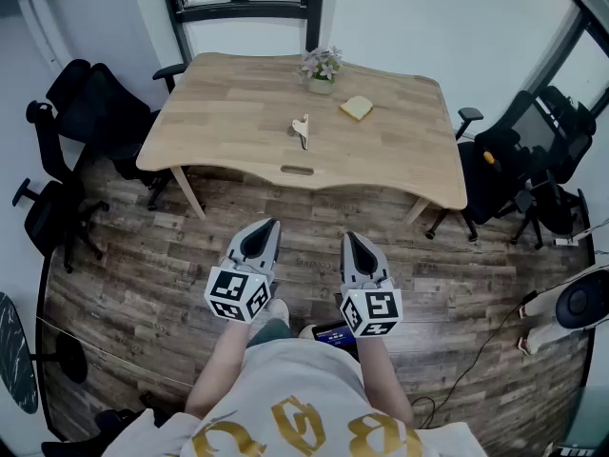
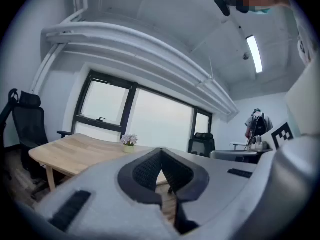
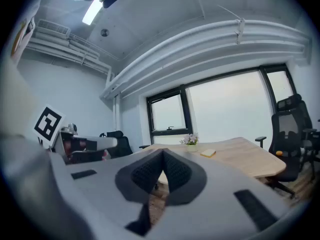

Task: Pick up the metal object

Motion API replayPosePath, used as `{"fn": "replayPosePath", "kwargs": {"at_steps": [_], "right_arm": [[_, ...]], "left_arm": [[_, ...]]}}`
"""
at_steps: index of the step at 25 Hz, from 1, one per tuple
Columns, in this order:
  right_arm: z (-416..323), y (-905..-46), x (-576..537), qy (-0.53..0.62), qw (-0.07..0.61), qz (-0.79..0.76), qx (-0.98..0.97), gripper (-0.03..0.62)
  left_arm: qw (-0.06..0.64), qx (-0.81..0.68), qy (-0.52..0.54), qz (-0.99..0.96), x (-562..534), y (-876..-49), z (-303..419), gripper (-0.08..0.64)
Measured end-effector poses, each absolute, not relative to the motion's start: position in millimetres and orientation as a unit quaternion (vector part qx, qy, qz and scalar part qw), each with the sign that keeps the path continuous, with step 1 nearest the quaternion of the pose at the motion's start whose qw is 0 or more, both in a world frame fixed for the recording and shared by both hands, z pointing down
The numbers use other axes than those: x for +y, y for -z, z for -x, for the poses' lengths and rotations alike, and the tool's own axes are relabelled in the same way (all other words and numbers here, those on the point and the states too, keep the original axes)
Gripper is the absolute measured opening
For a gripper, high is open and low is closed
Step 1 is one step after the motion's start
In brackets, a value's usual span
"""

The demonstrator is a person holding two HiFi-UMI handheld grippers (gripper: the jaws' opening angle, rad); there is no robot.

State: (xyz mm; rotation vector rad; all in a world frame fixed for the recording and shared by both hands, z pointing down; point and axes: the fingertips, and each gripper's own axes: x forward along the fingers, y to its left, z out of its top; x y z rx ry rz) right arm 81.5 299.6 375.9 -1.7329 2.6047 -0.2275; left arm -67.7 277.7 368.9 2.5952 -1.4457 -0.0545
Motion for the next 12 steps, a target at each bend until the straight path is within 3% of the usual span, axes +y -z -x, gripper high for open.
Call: {"fn": "replayPosePath", "kwargs": {"at_steps": [12], "right_arm": [[-90, -379, 297, 0.077, 0.002, 0.553, 0.829, 0.011]], "left_arm": [[0.081, -0.433, 0.03, -0.897, 284, -362, 45, 0.018]]}}
